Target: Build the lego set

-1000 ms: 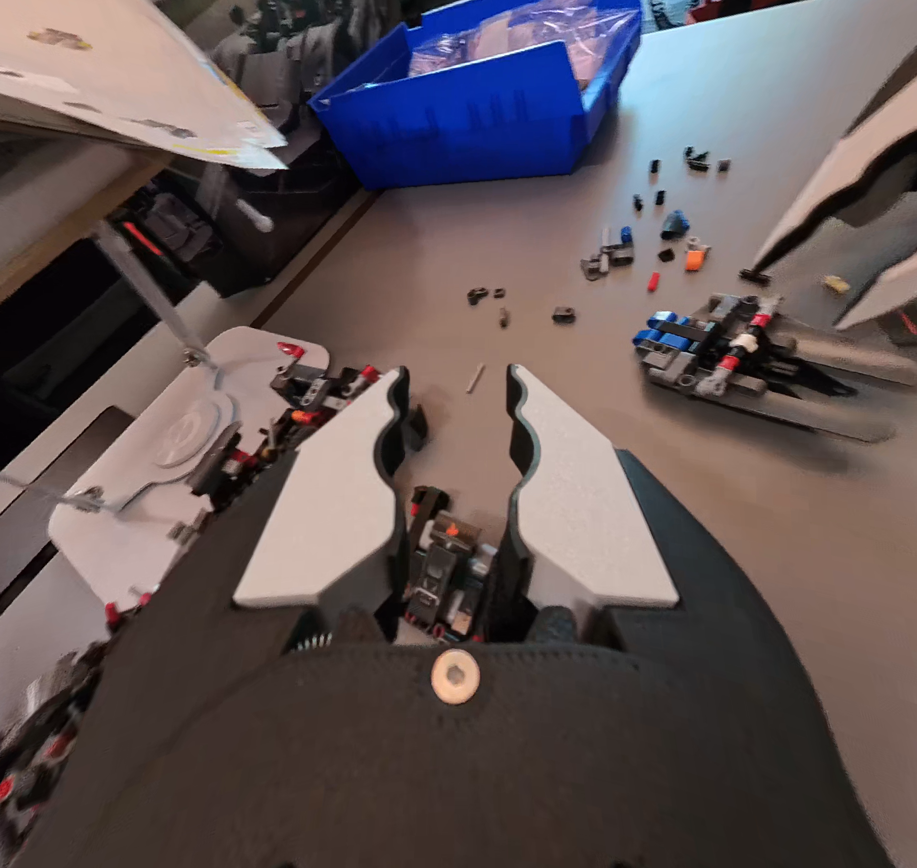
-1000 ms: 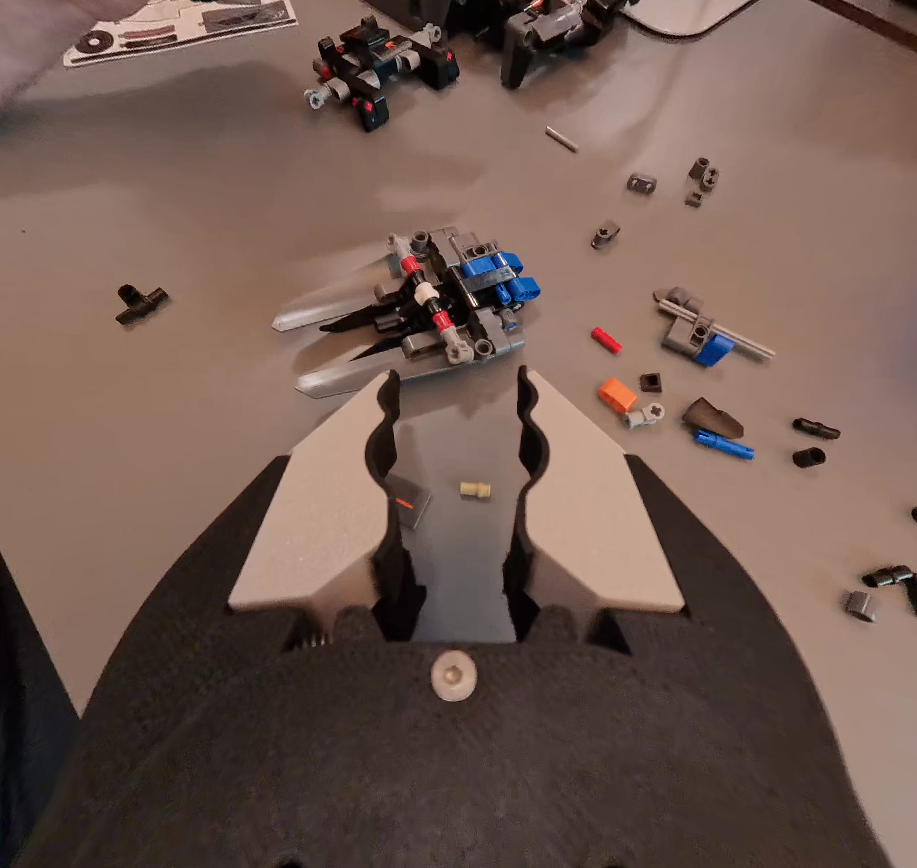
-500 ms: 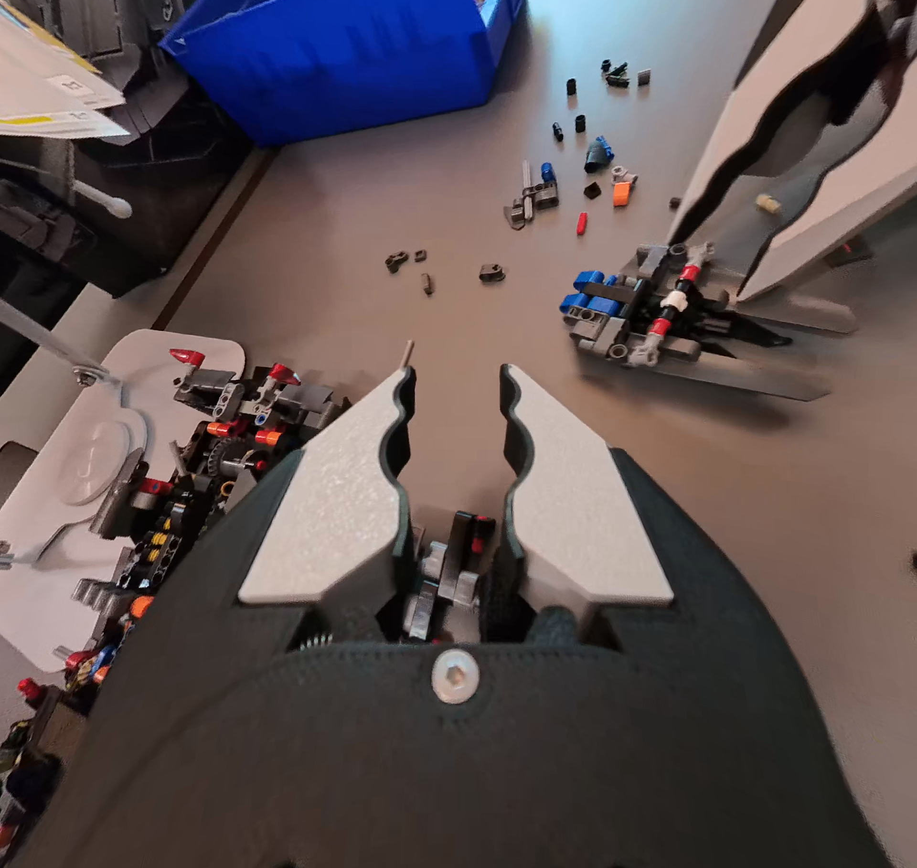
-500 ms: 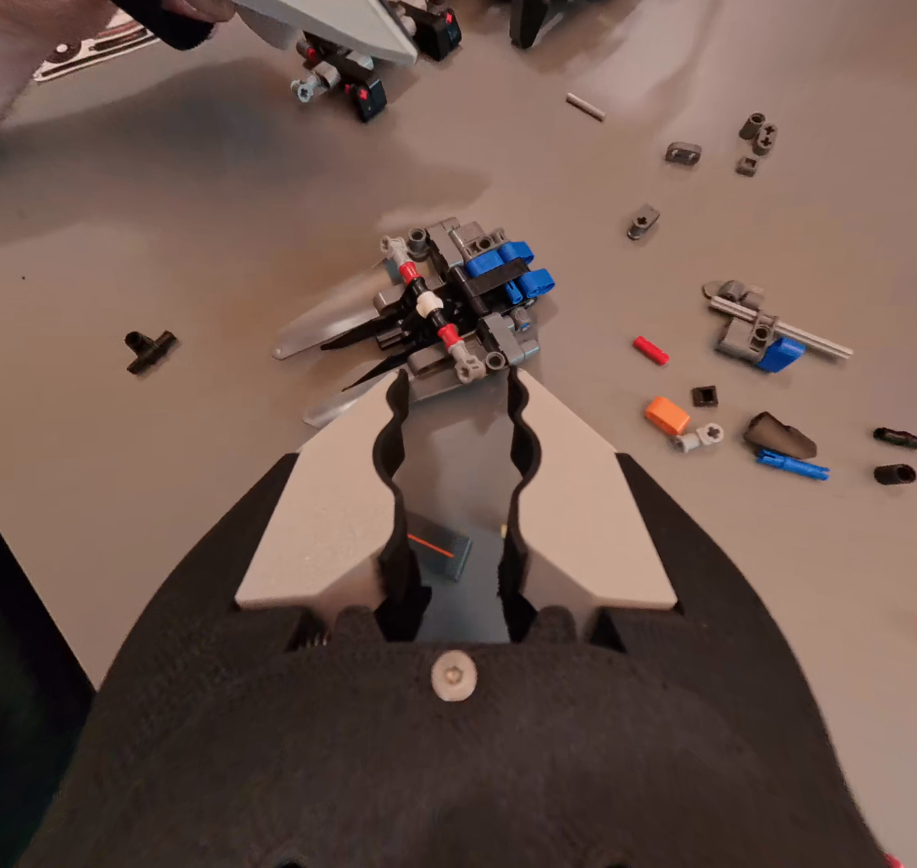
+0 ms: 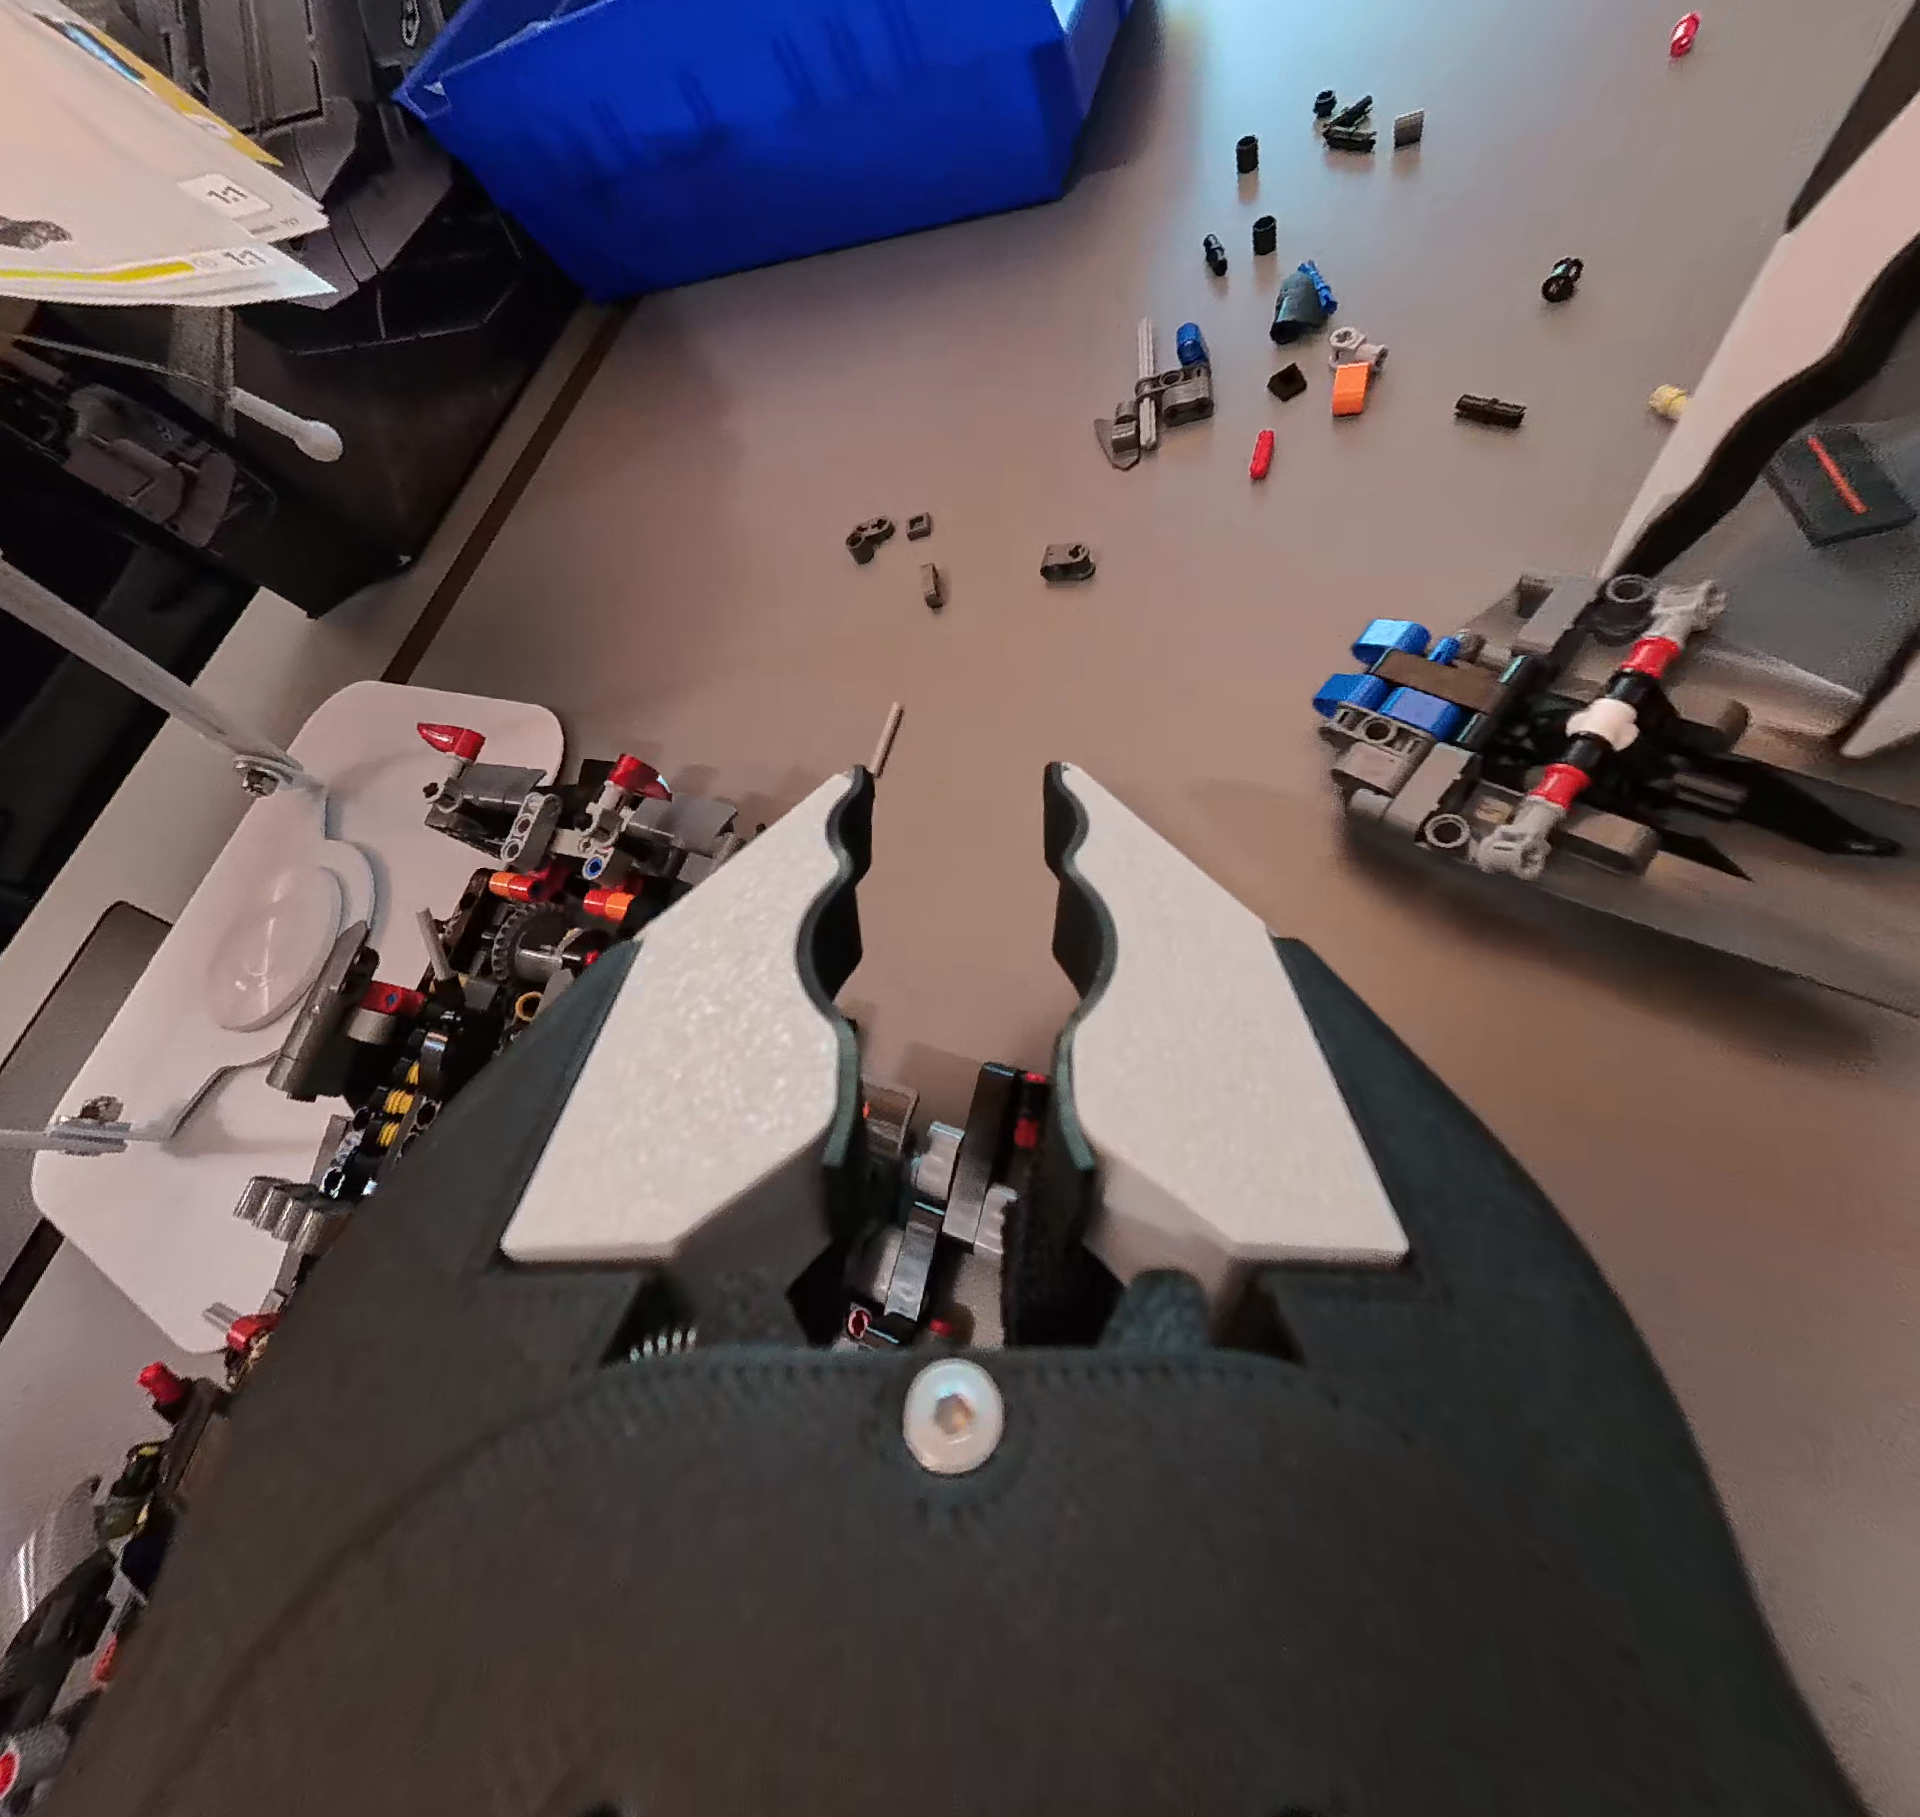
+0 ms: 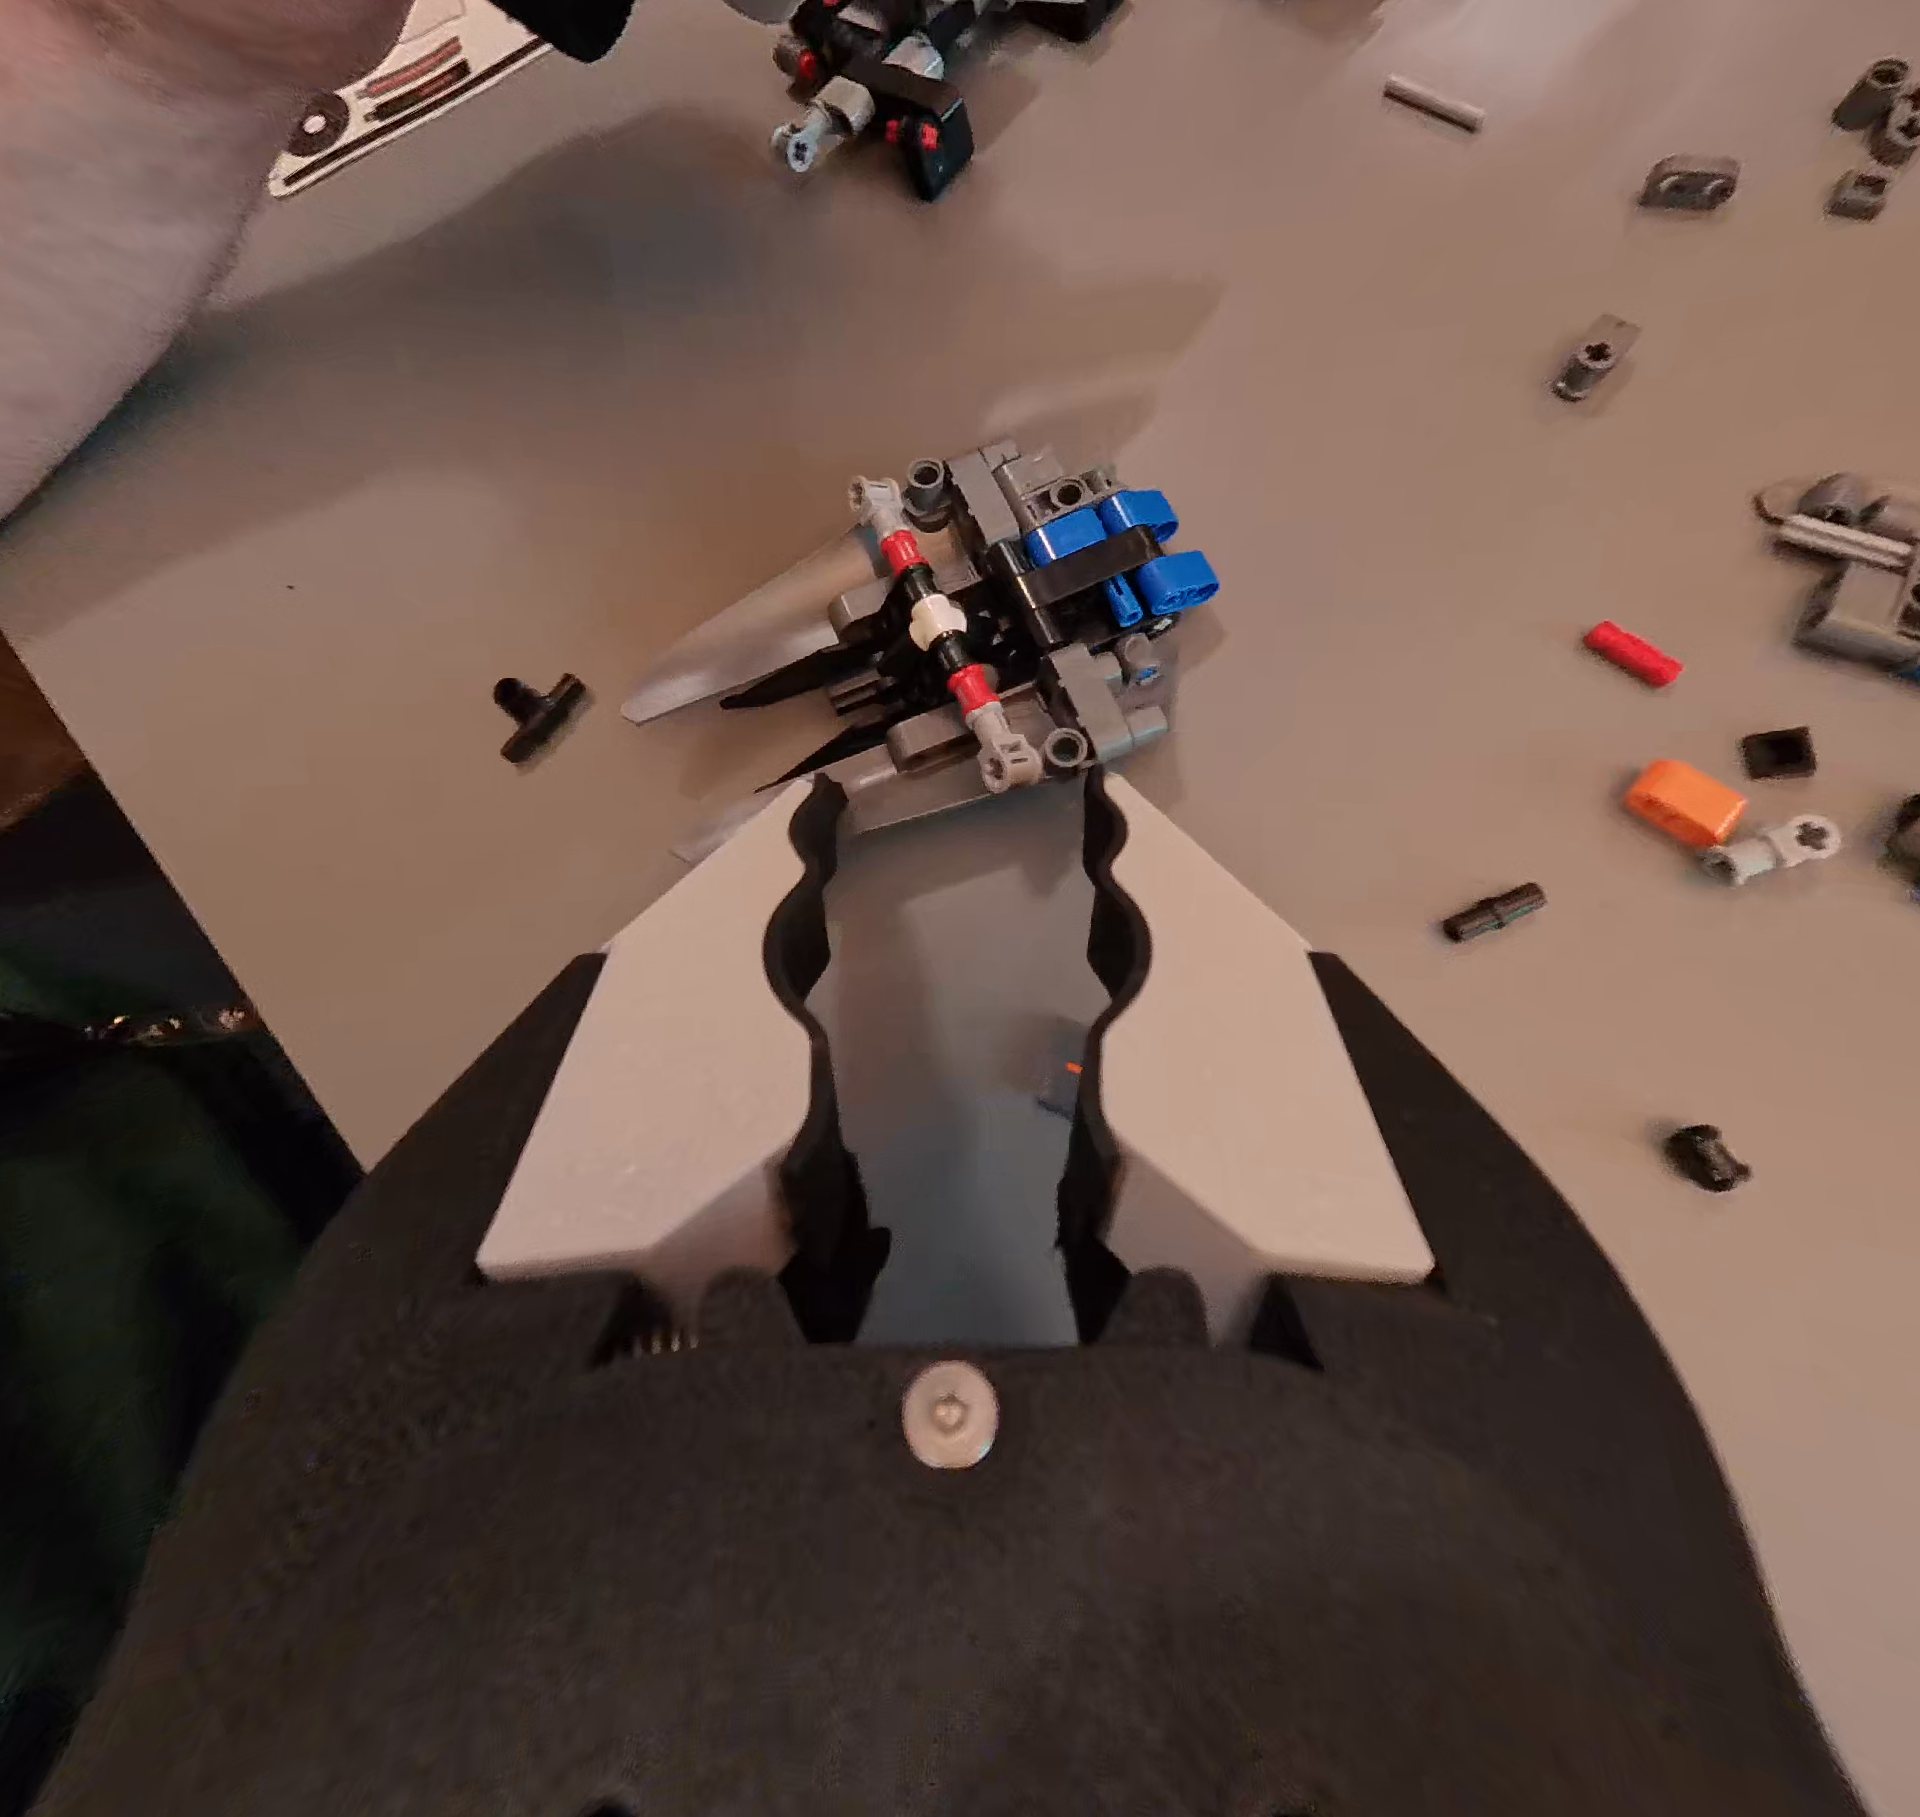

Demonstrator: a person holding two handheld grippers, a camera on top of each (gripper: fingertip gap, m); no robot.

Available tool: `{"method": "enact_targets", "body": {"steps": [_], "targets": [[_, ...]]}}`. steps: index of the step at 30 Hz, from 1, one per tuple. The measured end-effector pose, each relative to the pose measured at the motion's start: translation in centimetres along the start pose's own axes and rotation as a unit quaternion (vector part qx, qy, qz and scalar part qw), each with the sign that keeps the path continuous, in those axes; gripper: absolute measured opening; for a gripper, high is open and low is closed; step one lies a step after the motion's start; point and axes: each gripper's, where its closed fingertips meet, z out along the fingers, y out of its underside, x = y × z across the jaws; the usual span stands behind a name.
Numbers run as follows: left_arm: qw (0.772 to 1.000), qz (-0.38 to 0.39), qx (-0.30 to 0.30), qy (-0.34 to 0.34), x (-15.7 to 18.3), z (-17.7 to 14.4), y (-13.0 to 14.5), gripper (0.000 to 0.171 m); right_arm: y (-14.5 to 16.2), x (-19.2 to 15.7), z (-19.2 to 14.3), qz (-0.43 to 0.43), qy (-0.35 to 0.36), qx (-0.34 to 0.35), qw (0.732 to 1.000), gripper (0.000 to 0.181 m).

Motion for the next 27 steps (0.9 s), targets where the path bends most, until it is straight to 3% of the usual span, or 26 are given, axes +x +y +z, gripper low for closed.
{"method": "enact_targets", "body": {"steps": [9,18,22,27], "targets": [[1.0,0.0,0.001,-0.007,-0.3,-0.2,0.0,0.031,-2.0,0.7,-1.0,-0.074,0.008,0.021,0.997,0.064],[1.0,-0.004,-0.005,-0.008,-0.5,0.0,0.5,0.03,-2.2,0.2,1.9,-0.161,-0.026,-0.023,0.986,0.069],[1.0,-0.006,-0.006,-0.007,-0.5,0.1,0.6,0.03,-2.3,1.1,1.8,-0.134,0.001,-0.025,0.991,0.068],[1.0,-0.004,-0.012,-0.004,-0.3,0.4,0.8,0.03,-2.7,0.9,1.2,-0.031,0.003,-0.003,1.0,0.068]]}}
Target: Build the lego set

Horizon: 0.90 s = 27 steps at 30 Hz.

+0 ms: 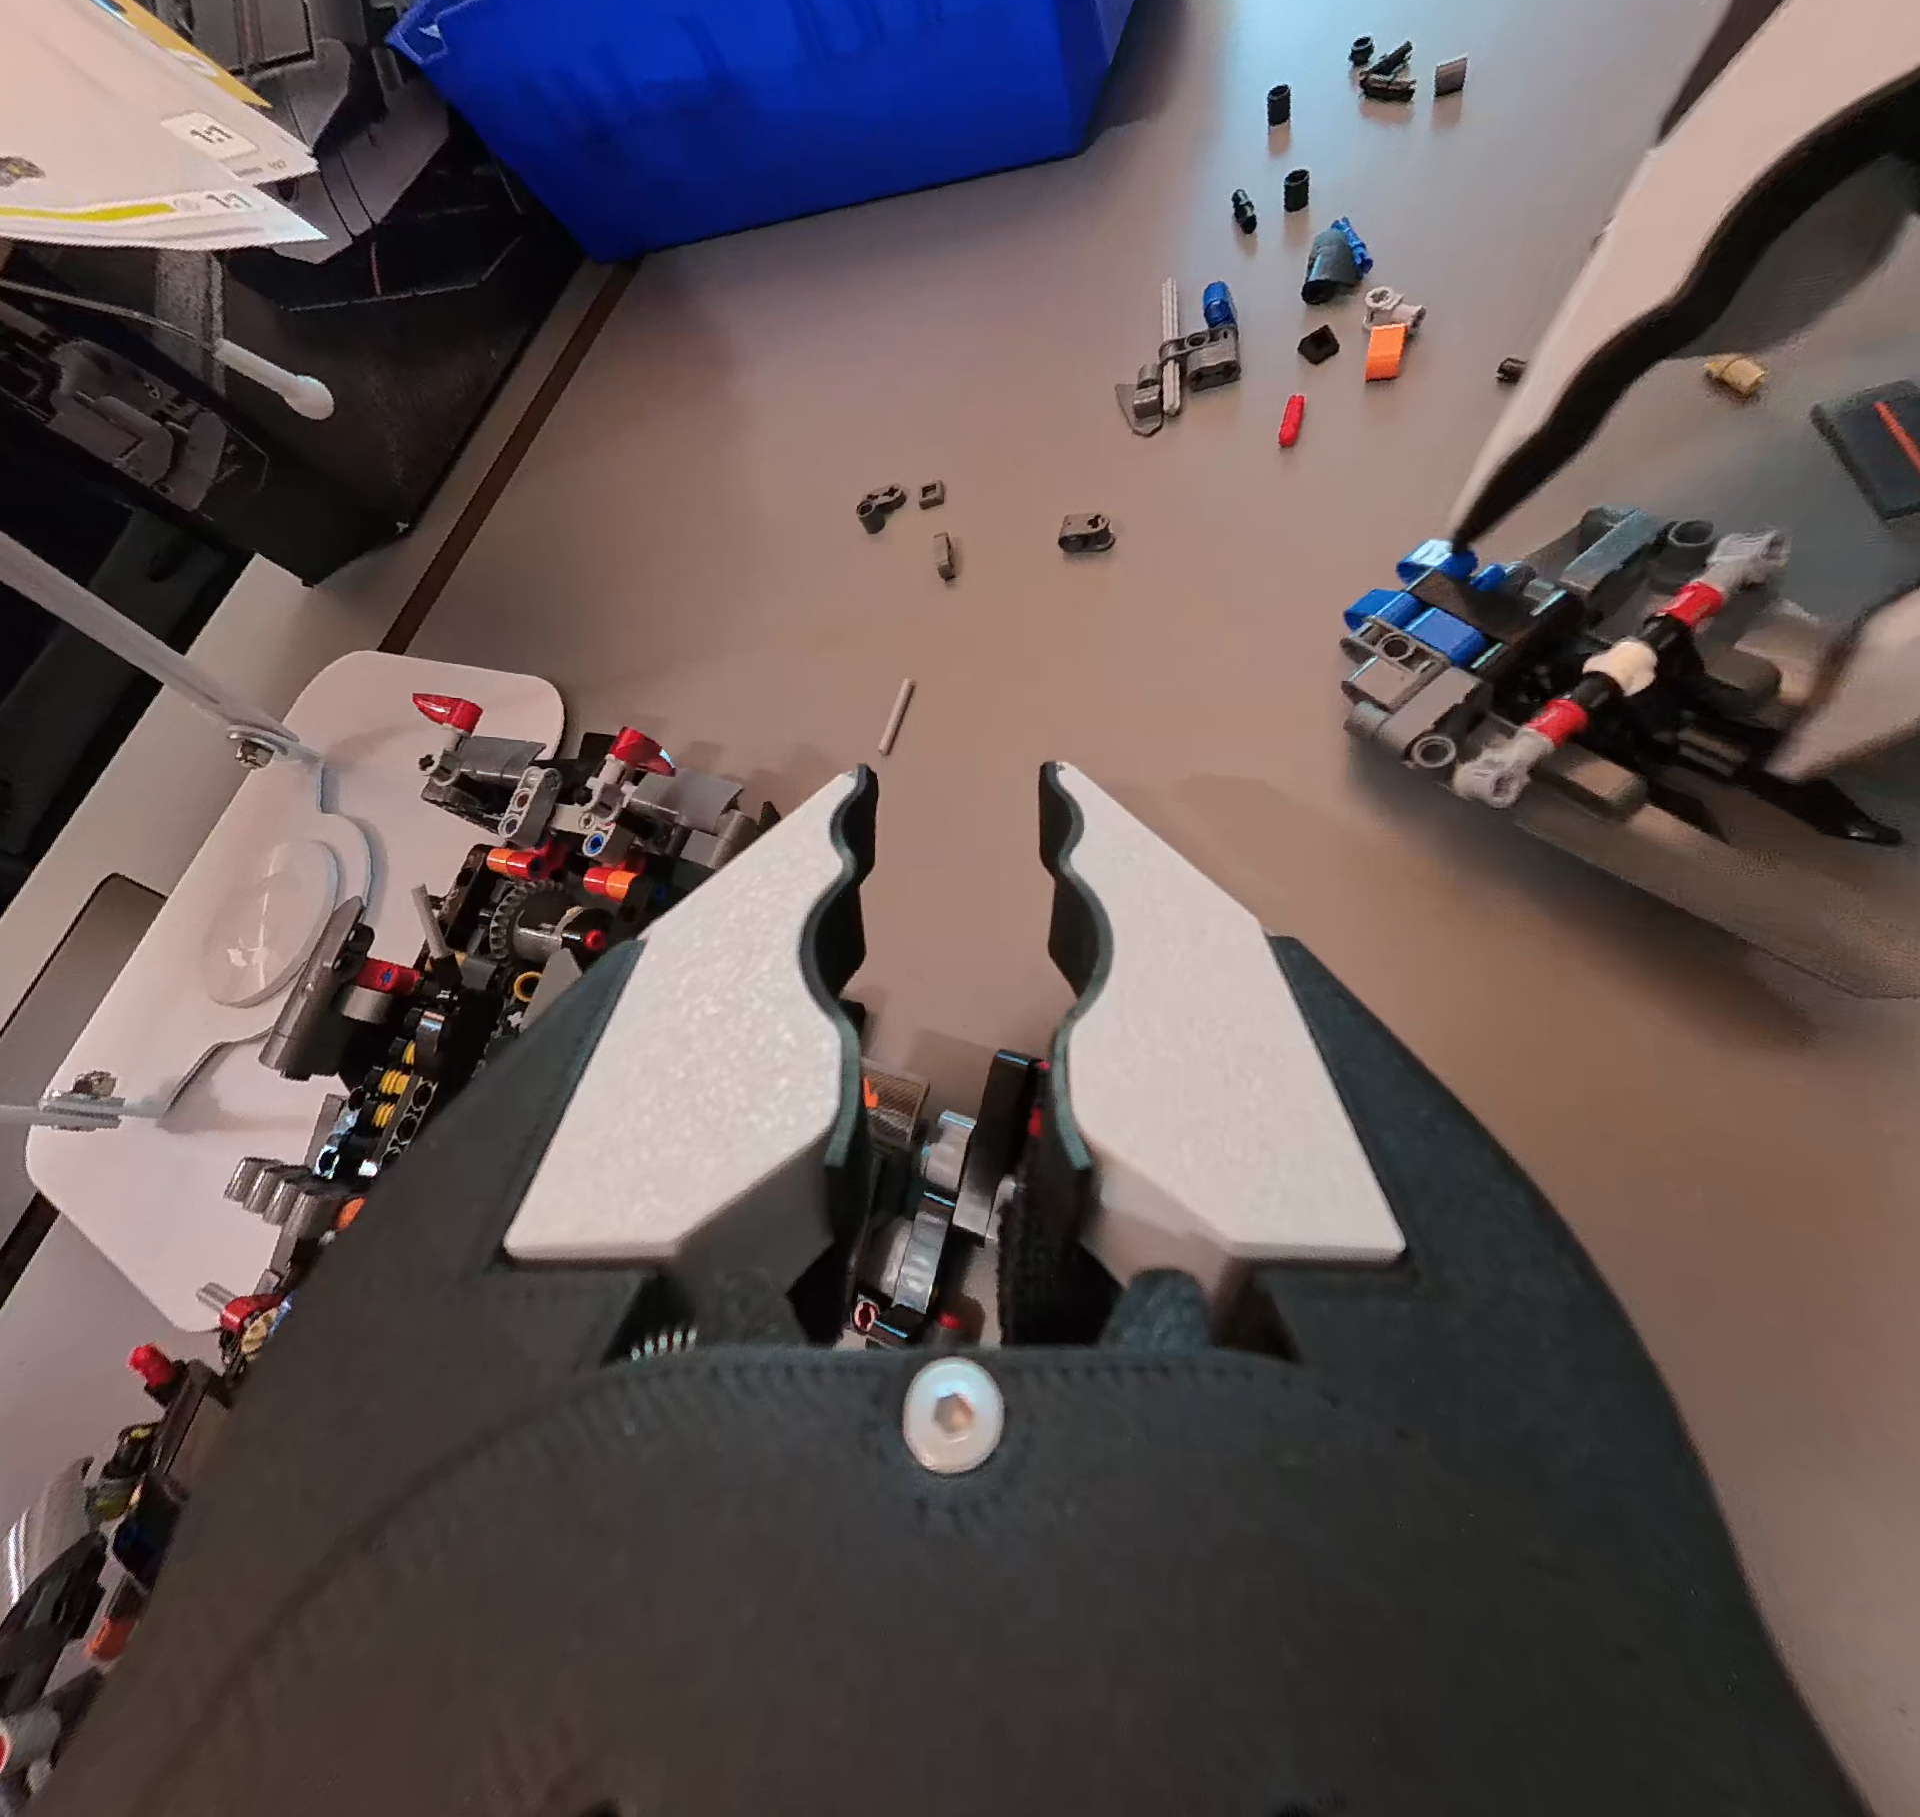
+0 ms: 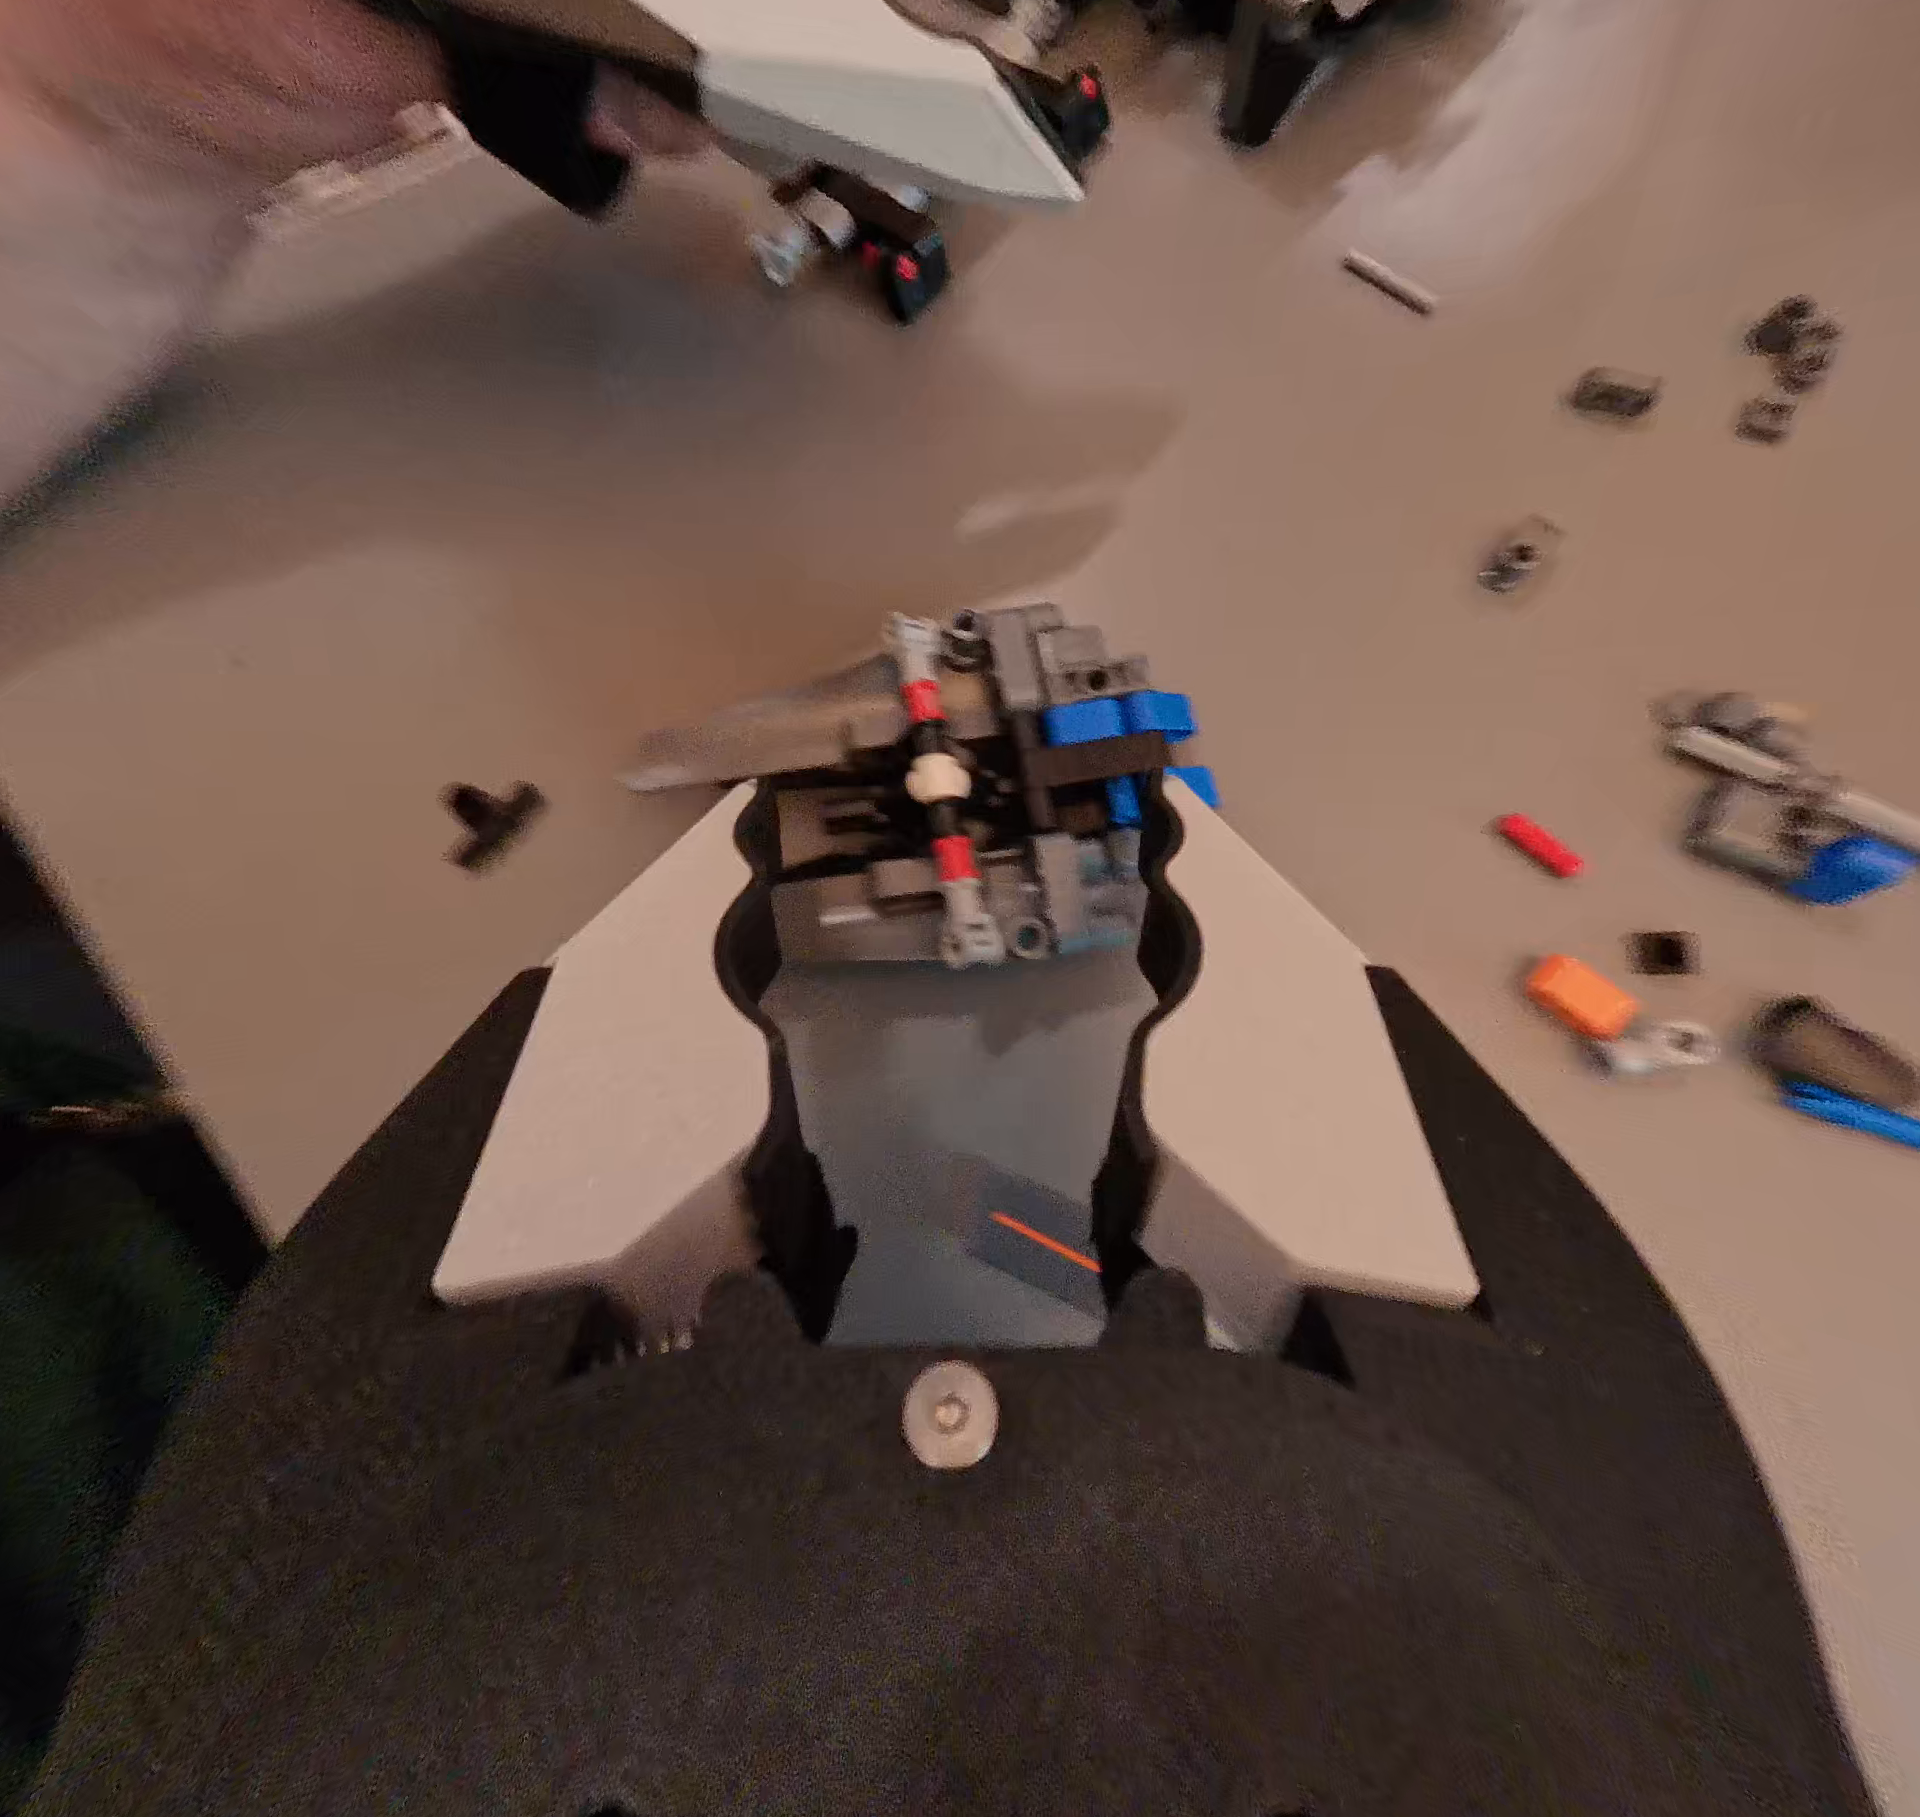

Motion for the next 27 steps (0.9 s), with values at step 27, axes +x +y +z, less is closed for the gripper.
{"method": "enact_targets", "body": {"steps": [27], "targets": [[1.0,0.007,-0.011,0.001,-0.5,-0.7,0.6,0.028,-0.5,-1.7,2.1,-0.133,-0.019,-0.026,0.991,0.077]]}}
